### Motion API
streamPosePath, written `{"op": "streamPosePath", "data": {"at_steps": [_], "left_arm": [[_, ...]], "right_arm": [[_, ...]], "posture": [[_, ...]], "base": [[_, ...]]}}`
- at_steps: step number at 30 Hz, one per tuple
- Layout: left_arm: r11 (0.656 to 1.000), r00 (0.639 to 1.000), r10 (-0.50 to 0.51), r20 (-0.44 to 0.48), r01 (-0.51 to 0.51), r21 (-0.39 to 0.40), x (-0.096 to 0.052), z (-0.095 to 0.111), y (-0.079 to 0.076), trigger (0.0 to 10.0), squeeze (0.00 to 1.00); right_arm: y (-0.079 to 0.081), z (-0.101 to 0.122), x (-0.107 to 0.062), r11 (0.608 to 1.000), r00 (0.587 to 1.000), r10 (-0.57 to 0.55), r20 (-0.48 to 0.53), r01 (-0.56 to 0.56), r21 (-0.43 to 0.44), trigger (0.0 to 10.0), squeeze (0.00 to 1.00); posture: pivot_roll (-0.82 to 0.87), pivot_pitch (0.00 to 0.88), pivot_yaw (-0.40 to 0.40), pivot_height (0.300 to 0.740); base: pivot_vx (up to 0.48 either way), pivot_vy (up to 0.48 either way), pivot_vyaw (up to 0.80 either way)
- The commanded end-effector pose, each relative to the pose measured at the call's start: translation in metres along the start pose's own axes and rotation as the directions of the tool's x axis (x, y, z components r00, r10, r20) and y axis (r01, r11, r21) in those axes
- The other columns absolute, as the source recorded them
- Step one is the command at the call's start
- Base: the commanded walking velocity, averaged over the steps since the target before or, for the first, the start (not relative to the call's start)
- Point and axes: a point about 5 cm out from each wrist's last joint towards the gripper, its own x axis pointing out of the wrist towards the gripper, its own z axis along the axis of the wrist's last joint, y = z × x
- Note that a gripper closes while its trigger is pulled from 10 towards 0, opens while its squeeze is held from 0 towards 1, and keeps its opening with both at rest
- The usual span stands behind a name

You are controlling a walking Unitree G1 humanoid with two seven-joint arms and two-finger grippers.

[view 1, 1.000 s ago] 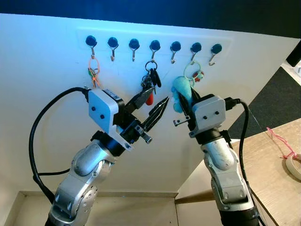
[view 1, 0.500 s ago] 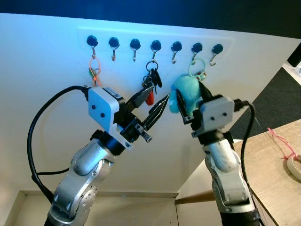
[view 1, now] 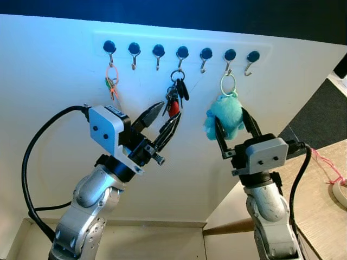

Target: Hang keys on a hook

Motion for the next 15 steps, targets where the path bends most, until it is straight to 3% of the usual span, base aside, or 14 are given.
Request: {"op": "streamPosePath", "data": {"at_steps": [1, 2, 7, 8, 12, 15], "left_arm": [[1.0, 1.0, -0.005, -0.015, 0.005, 0.012, -0.001, -0.003, 0.0, 10.0, 0.0], [1.0, 1.0, -0.002, -0.013, 0.002, 0.015, -0.001, -0.003, 0.001, 10.0, 0.0], [1.0, 1.0, 0.002, -0.009, -0.002, 0.021, -0.001, -0.002, 0.002, 10.0, 0.0], [1.0, 1.0, 0.005, -0.007, -0.005, 0.022, -0.002, -0.002, 0.002, 10.0, 0.0], [1.0, 1.0, 0.009, -0.014, -0.008, 0.022, -0.004, -0.004, 0.002, 10.0, 0.0], [0.998, 0.998, 0.056, -0.04, -0.055, 0.037, -0.013, -0.013, 0.007, 10.0, 0.0]], "right_arm": [[-0.004, -0.003, -0.004, 1.0, 1.0, -0.024, -0.016, 0.024, 0.011, 10.0, 0.8], [-0.004, -0.003, -0.003, 0.999, 1.0, -0.026, -0.009, 0.026, 0.018, 10.0, 1.0], [-0.004, -0.002, -0.001, 0.999, 1.0, -0.028, -0.003, 0.028, 0.022, 10.0, 1.0], [-0.004, -0.003, 0.0, 1.0, 1.0, -0.023, -0.015, 0.023, 0.012, 10.0, 0.0], [-0.001, -0.008, -0.005, 1.0, 0.999, -0.004, -0.033, 0.004, 0.007, 10.0, 0.0], [0.005, -0.017, -0.02, 0.999, 0.997, 0.038, -0.065, -0.038, 0.003, 10.0, 0.0]], "posture": [[0.07, 0.125, -0.074, 0.74], [0.07, 0.122, -0.075, 0.74], [0.07, 0.121, -0.076, 0.74], [0.07, 0.119, -0.078, 0.74], [0.07, 0.118, -0.079, 0.74], [0.07, 0.114, -0.08, 0.74]], "base": [[0.0, 0.0, 0.0], [0.0, 0.0, 0.0], [0.0, 0.0, 0.0], [0.0, 0.0, 0.0], [0.0, 0.0, 0.0], [0.0, 0.0, 0.0]]}}
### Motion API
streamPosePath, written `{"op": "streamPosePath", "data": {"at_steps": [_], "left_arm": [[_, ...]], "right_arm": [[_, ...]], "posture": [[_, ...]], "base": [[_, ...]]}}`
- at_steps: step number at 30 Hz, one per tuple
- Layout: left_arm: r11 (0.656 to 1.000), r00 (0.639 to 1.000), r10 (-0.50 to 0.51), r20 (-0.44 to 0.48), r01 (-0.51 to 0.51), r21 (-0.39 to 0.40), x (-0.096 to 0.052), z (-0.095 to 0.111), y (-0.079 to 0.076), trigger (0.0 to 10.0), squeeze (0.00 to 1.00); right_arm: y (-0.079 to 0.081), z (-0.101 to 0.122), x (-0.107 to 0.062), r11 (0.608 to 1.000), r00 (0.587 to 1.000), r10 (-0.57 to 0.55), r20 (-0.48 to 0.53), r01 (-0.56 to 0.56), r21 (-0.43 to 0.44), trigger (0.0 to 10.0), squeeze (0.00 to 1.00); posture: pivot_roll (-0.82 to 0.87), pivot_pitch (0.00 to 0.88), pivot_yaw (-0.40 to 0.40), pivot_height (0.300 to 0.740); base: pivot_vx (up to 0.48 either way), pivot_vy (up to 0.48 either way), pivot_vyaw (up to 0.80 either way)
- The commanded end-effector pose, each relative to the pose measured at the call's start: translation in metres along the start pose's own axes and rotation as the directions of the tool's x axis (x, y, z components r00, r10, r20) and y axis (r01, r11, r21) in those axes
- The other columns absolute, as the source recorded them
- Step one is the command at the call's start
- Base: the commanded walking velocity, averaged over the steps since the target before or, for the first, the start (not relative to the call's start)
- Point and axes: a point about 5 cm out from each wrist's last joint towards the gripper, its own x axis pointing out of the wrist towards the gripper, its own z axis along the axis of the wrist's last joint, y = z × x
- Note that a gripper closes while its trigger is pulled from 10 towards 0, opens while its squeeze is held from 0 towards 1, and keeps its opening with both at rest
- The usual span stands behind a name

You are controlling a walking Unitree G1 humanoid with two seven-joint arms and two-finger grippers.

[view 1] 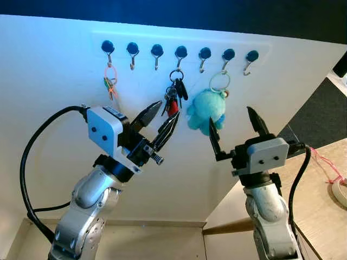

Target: Hang keys on a hook

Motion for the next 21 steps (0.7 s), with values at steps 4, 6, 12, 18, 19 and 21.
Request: {"op": "streamPosePath", "data": {"at_steps": [4, 6, 12, 18, 19, 21], "left_arm": [[0.993, 0.991, 0.111, -0.081, -0.107, 0.05, -0.021, -0.024, 0.014, 10.0, 0.0], [0.976, 0.961, 0.216, -0.17, -0.206, 0.075, -0.05, -0.049, 0.026, 10.0, 0.0], [0.842, 0.67, 0.524, -0.526, -0.501, 0.2, -0.158, -0.128, 0.05, 10.0, 0.0], [0.686, 0.354, 0.632, -0.69, -0.669, 0.286, -0.227, -0.17, 0.047, 10.0, 0.0], [0.643, 0.286, 0.64, -0.713, -0.708, 0.293, -0.24, -0.178, 0.043, 10.0, 0.0], [0.643, 0.286, 0.64, -0.713, -0.708, 0.293, -0.24, -0.178, 0.043, 10.0, 0.0]], "right_arm": [[0.009, -0.024, -0.029, 0.997, 0.993, 0.072, -0.095, -0.074, -0.009, 10.0, 0.0], [0.012, -0.047, -0.056, 0.995, 0.971, 0.093, -0.22, -0.096, -0.004, 10.0, 0.0], [0.013, -0.13, -0.133, 0.993, 0.72, 0.056, -0.692, 0.035, 0.116, 10.0, 0.0], [0.023, -0.17, -0.169, 0.979, 0.451, 0.091, -0.888, 0.123, 0.163, 10.0, 0.0], [0.026, -0.176, -0.177, 0.972, 0.389, 0.105, -0.915, 0.154, 0.177, 10.0, 0.0], [0.026, -0.176, -0.177, 0.972, 0.389, 0.105, -0.915, 0.154, 0.177, 10.0, 0.0]], "posture": [[0.07, 0.112, -0.079, 0.74], [0.07, 0.111, -0.078, 0.74], [0.06, 0.104, -0.061, 0.74], [0.06, 0.094, -0.05, 0.74], [0.05, 0.09, -0.051, 0.74], [0.05, 0.09, -0.051, 0.74]], "base": [[0.0, 0.0, 0.0], [0.0, 0.0, 0.0], [0.0, 0.0, 0.0], [0.0, 0.0, 0.0], [0.0, 0.0, 0.0], [0.0, 0.0, 0.0]]}}
